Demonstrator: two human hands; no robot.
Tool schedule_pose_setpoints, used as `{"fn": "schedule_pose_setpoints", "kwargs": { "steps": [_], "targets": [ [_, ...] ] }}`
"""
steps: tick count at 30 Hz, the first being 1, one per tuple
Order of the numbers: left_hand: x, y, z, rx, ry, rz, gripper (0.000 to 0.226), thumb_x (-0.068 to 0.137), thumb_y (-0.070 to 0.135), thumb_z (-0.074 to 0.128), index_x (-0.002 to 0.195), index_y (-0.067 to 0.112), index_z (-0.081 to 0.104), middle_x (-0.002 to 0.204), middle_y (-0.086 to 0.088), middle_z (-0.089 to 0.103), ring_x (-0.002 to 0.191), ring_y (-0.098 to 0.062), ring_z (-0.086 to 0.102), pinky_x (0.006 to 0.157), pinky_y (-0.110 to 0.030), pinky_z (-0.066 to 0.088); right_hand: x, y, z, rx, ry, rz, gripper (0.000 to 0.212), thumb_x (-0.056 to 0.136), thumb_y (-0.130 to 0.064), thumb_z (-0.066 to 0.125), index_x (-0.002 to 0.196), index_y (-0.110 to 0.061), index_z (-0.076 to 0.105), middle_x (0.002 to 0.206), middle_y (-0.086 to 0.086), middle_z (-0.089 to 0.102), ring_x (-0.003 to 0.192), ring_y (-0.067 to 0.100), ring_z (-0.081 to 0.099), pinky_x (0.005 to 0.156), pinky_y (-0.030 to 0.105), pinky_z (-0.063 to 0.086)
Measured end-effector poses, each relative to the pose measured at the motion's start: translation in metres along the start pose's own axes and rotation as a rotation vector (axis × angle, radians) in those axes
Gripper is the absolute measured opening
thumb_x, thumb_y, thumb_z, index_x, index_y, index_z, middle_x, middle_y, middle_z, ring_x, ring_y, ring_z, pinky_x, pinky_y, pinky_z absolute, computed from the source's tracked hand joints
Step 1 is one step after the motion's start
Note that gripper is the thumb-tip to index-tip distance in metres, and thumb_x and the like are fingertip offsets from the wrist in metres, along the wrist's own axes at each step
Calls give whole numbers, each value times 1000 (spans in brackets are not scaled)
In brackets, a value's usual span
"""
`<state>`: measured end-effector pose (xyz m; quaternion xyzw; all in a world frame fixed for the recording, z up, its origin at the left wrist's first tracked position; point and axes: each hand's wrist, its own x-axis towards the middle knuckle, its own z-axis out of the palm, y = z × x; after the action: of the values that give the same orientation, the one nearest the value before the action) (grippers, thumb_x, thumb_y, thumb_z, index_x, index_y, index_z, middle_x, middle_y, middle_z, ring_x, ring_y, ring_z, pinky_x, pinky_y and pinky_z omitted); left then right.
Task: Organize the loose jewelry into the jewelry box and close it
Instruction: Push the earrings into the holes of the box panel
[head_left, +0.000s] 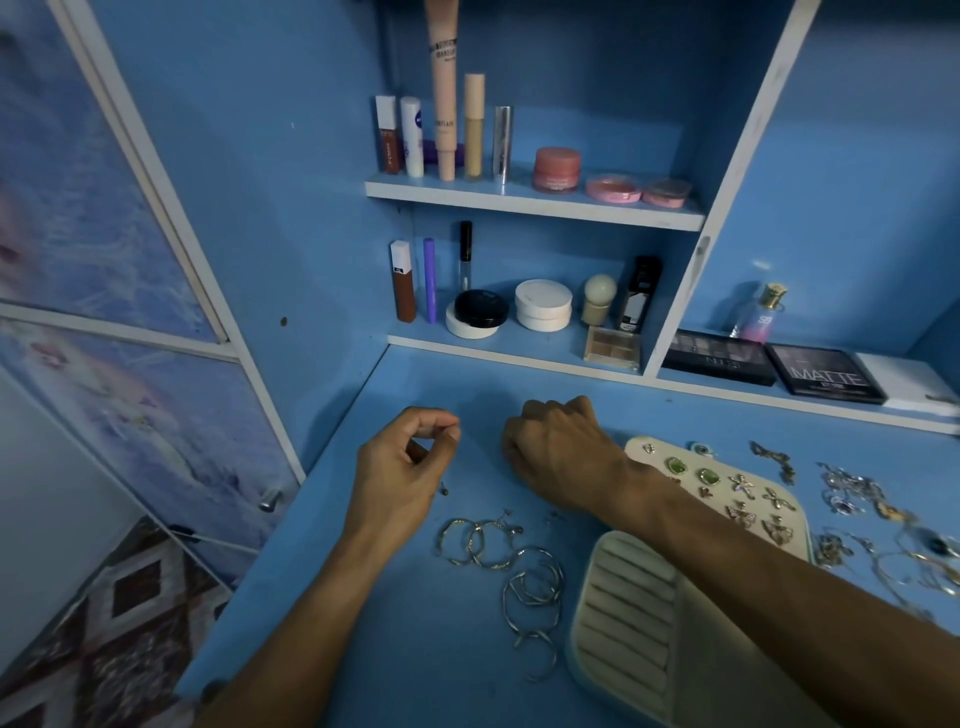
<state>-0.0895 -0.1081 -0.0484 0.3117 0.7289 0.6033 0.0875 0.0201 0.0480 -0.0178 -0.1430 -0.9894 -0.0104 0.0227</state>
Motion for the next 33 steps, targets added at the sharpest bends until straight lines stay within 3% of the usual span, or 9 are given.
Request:
{"fn": "schedule_pose_setpoints", "kwargs": {
  "steps": [4,6,10,13,17,20,25,29,33],
  "targets": [
    [-4,5,1,-2,-37,8,13,93,13,70,95,26,73,92,7,71,58,-5,53,54,-13,47,-10,8,-2,217,11,12,16,98,-29,46,102,-22,60,100,-1,57,91,22,59,89,38,33],
    [-6,5,3,-4,-74,-5,13,93,16,71,94,29,73,92,9,72,64,-6,57,62,-24,55,-20,16,-10,339,44,40,10,90,-34,52,91,-28,60,92,-9,58,84,15,58,91,39,40],
    [-14,17,11,-21,-209,-10,13,92,16,72,93,29,73,89,11,73,77,-8,64,71,-26,53,-42,43,-31,495,111,179,26,68,-52,41,77,-34,59,80,-15,63,77,11,60,83,41,51],
    [-22,36,28,-14,-371,9,13,92,15,72,94,28,75,90,11,74,80,-18,66,74,-31,54,-60,72,-36,523,137,309,5,77,-38,56,74,-35,60,80,-14,67,79,13,64,80,43,55],
    [-29,54,53,-6,-500,63,12,93,17,72,98,27,75,92,13,75,79,-6,67,73,-22,54,-79,96,-36,529,108,412,18,87,-20,67,75,-32,62,81,-10,69,78,11,66,77,33,56],
    [-31,60,70,2,-545,79,12,92,19,72,102,26,74,96,13,76,92,-4,70,84,-21,54,-85,102,-36,546,94,430,21,89,-19,66,72,-31,61,77,-12,68,72,6,65,67,23,51],
    [-33,63,85,51,-549,60,8,92,18,72,98,23,74,91,13,75,88,-2,69,80,-17,54,-88,105,-38,567,73,455,12,88,-20,65,77,-24,66,84,-4,70,78,12,65,71,26,55],
    [-35,61,85,101,-562,83,8,95,20,69,98,25,74,89,23,71,84,3,65,74,-11,48,-88,107,-48,616,66,469,10,90,-19,64,86,-14,72,83,0,72,65,7,62,56,17,48],
    [-35,63,85,99,-589,84,8,94,18,70,98,21,76,90,18,73,84,1,65,74,-10,47,-88,111,-64,708,102,459,14,90,-21,66,84,-12,75,80,-3,72,64,6,61,55,17,46]
  ]
}}
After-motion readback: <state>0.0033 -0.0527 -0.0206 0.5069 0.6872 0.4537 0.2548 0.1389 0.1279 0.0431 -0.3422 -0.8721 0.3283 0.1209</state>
